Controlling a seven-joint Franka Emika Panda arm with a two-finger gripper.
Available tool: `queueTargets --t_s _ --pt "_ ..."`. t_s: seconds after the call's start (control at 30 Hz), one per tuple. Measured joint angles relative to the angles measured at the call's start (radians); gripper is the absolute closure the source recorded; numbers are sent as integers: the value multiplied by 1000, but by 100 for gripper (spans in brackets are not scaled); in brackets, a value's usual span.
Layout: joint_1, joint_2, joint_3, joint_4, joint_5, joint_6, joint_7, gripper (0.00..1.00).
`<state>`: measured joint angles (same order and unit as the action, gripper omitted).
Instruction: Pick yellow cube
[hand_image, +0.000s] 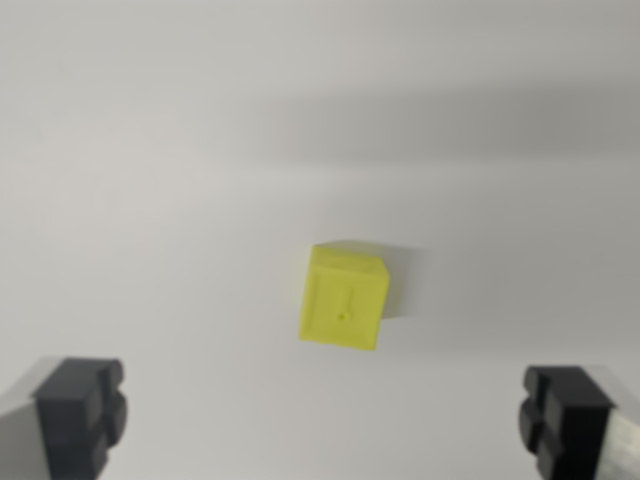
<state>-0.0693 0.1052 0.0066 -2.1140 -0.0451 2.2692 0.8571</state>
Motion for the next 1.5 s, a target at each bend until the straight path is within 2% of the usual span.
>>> queueTargets --t_s 0.83,1.5 --pt "-12 48 0 -115 7 147 27 0" --pt "-22 109 0 -184 14 266 46 0"
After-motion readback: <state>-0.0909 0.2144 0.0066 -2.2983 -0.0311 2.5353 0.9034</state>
